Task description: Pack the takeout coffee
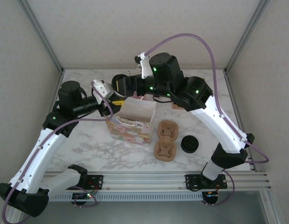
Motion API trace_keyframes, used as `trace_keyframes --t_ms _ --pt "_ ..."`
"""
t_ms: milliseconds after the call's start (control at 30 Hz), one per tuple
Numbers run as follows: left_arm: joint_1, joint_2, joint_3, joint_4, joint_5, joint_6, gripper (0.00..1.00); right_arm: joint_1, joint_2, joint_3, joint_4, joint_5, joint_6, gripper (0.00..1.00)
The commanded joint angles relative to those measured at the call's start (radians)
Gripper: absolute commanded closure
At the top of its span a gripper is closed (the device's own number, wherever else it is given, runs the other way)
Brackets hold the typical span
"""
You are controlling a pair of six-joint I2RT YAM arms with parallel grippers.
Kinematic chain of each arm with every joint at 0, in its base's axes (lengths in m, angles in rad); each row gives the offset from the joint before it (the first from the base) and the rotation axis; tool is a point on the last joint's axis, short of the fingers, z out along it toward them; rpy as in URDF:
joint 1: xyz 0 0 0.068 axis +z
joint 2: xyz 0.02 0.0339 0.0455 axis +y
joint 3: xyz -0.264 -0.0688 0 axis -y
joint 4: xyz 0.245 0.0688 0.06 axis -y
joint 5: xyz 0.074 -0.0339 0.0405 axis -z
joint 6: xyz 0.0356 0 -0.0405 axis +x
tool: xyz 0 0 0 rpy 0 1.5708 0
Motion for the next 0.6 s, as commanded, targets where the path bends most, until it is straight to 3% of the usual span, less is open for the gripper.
trace_keyframes --t_ms 0,400,567 --pt "-0.013 0.001 0.011 -0.002 0.028 0.014 0.49 0.010 0.034 0.040 -0.051 -0.018 -0.024 0.21" --pt "-0.014 -0.002 0.010 -0.009 0.018 0.028 0.49 0.010 0.057 0.076 -0.127 0.069 -0.053 0.20" --pt "-0.014 -0.001 0.010 -0.010 0.012 0.030 0.48 0.011 0.063 0.075 -0.131 0.043 -0.048 0.21"
